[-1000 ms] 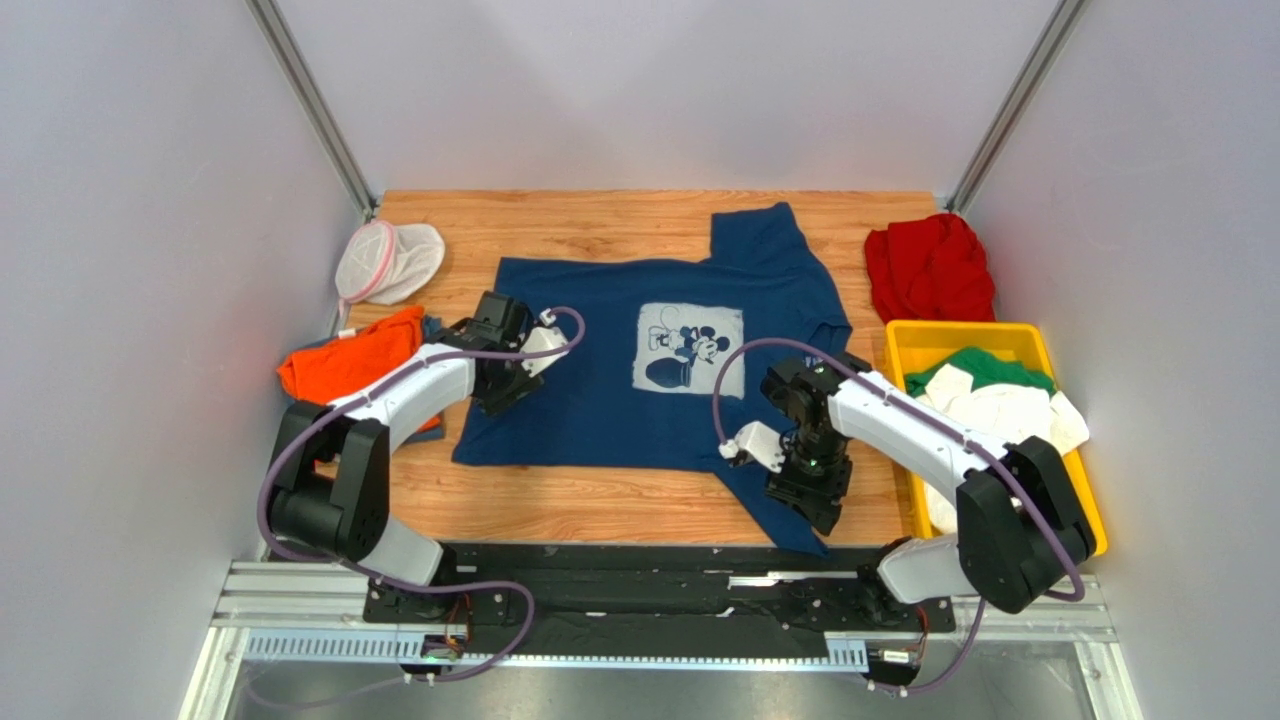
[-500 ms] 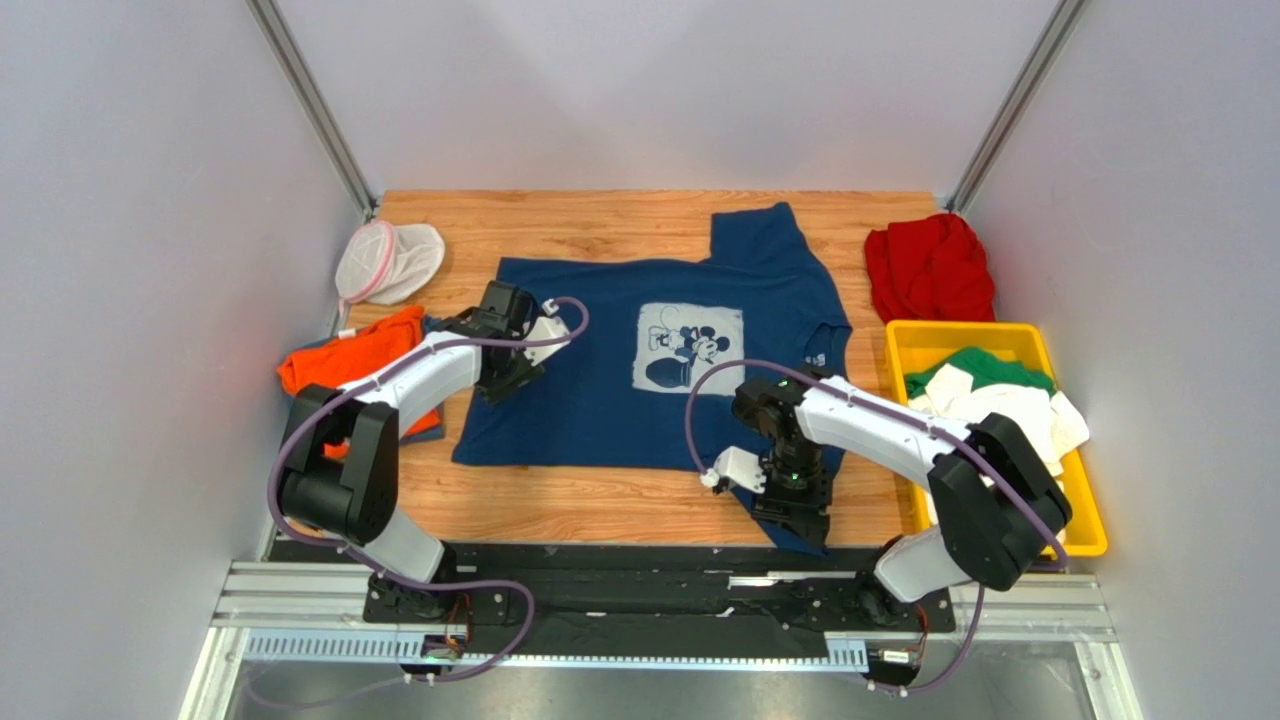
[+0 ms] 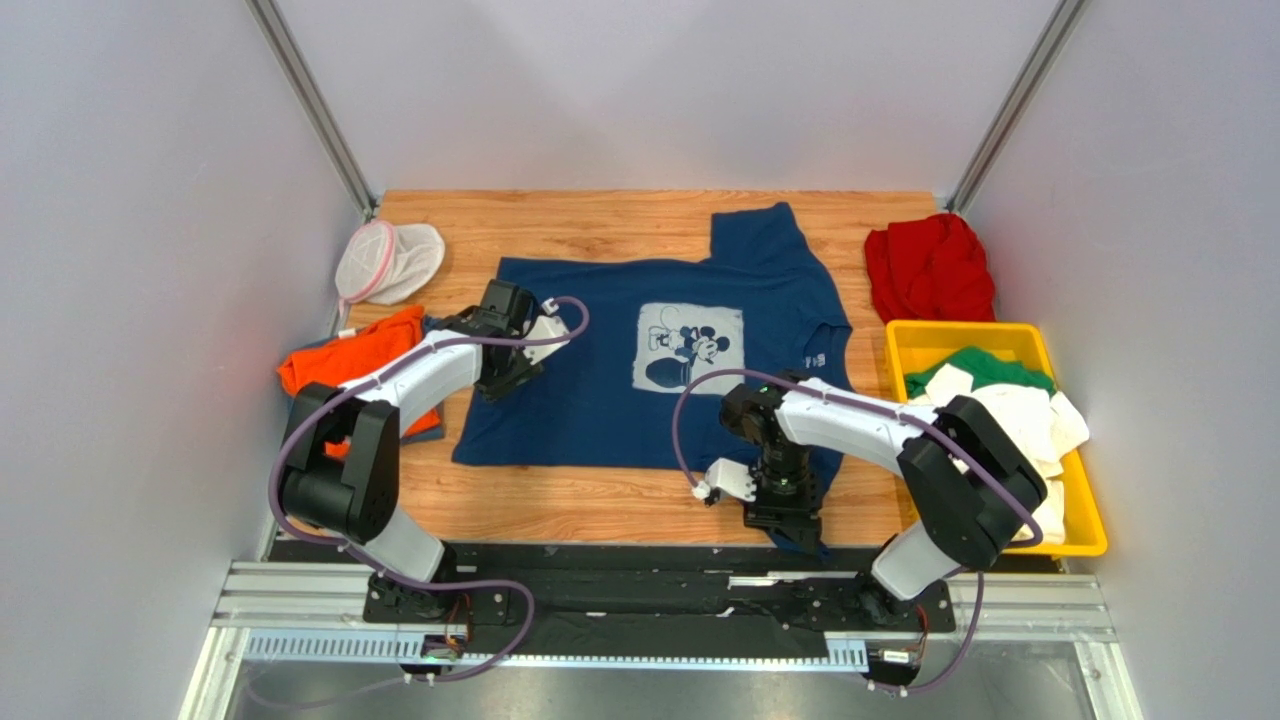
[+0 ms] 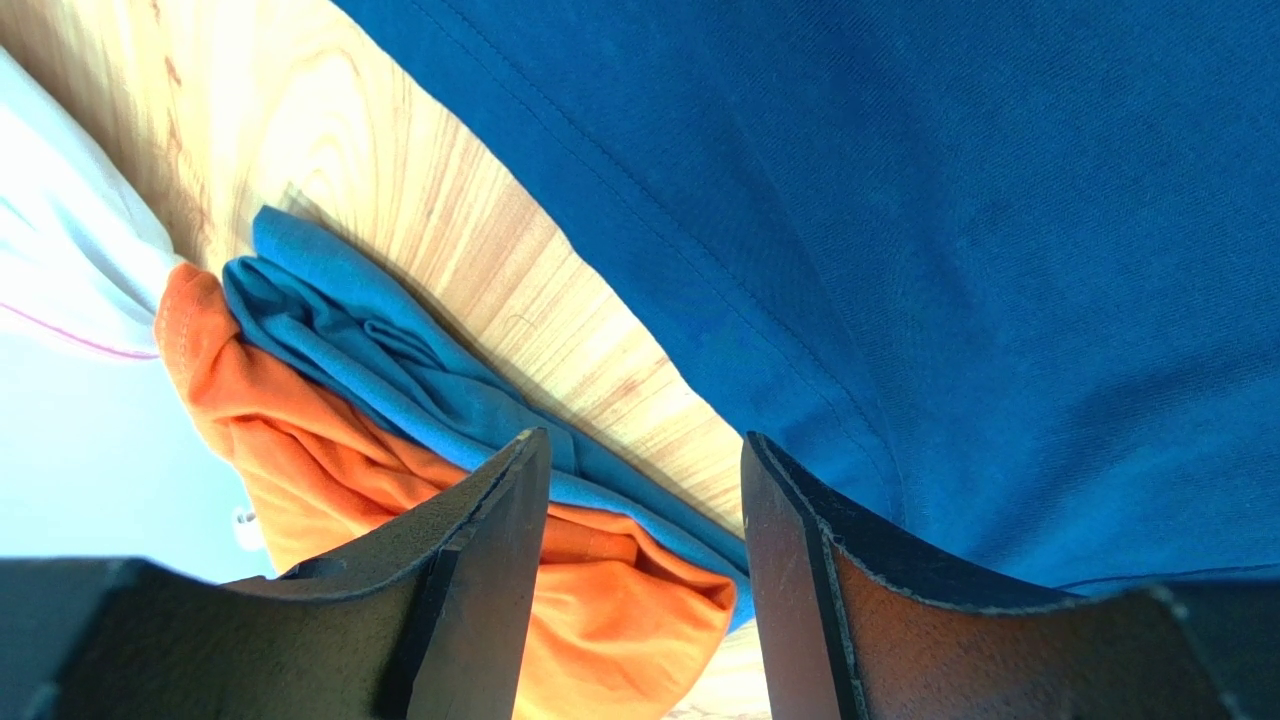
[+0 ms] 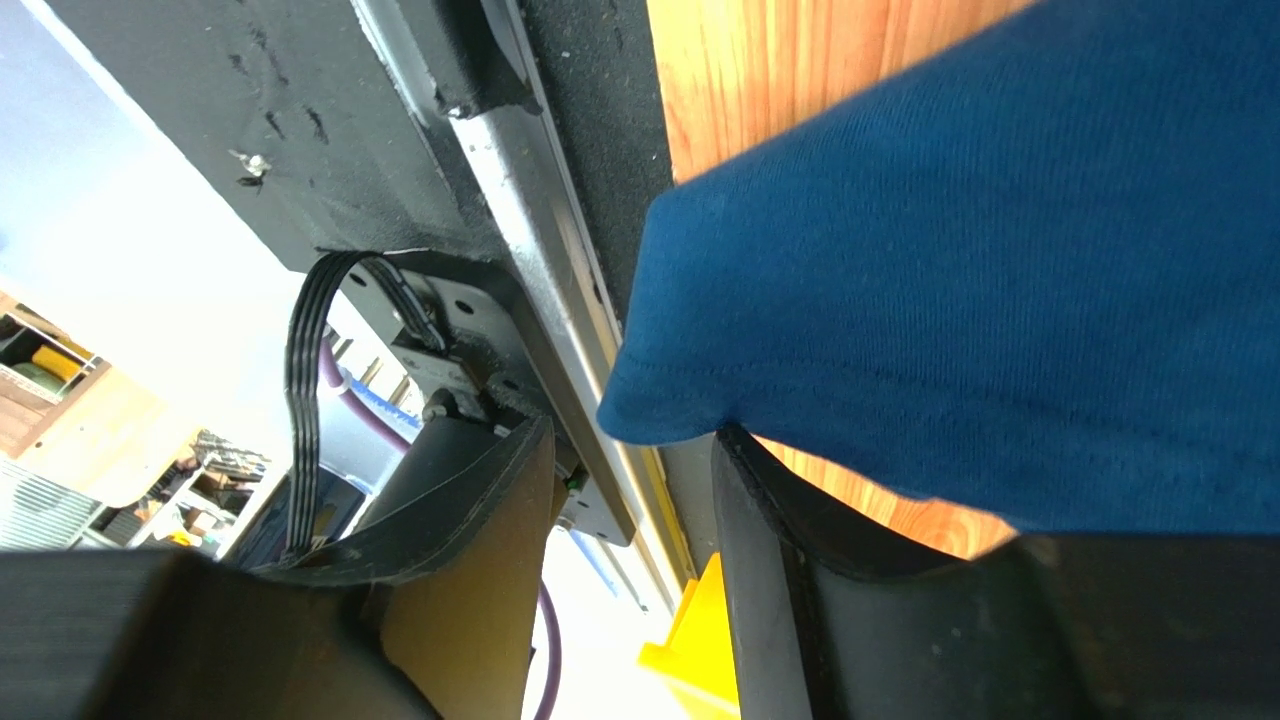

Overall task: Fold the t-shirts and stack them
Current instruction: Fold the tshirt

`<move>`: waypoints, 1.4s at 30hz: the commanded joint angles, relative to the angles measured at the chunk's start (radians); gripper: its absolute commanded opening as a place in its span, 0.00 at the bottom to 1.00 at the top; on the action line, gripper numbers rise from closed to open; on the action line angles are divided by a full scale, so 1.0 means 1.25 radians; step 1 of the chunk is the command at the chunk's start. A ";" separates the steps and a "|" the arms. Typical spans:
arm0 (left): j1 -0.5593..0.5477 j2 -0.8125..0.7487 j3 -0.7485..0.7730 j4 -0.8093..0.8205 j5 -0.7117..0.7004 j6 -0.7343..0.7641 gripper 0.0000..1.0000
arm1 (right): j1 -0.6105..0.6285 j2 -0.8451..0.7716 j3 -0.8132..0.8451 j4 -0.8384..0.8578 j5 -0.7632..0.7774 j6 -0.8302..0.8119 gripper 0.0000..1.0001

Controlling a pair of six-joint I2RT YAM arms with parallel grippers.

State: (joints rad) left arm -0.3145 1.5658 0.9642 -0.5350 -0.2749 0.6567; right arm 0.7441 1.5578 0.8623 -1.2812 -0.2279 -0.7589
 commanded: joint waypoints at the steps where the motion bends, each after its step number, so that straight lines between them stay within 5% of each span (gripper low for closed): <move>1: -0.004 -0.006 0.026 0.000 -0.010 0.008 0.59 | 0.007 0.014 -0.011 0.033 -0.005 -0.024 0.47; 22: -0.004 -0.005 0.008 0.016 -0.006 0.006 0.58 | 0.017 0.066 -0.037 0.130 0.023 0.005 0.31; 30: -0.004 -0.007 -0.007 0.023 -0.008 0.007 0.58 | 0.018 0.073 -0.041 0.151 0.044 0.018 0.00; 42: 0.004 -0.105 -0.064 -0.061 0.075 0.100 0.55 | 0.018 -0.078 0.022 0.032 0.085 0.038 0.00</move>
State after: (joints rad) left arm -0.3145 1.5429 0.9108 -0.5381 -0.2592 0.7006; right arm 0.7609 1.5639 0.8330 -1.1831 -0.1623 -0.7296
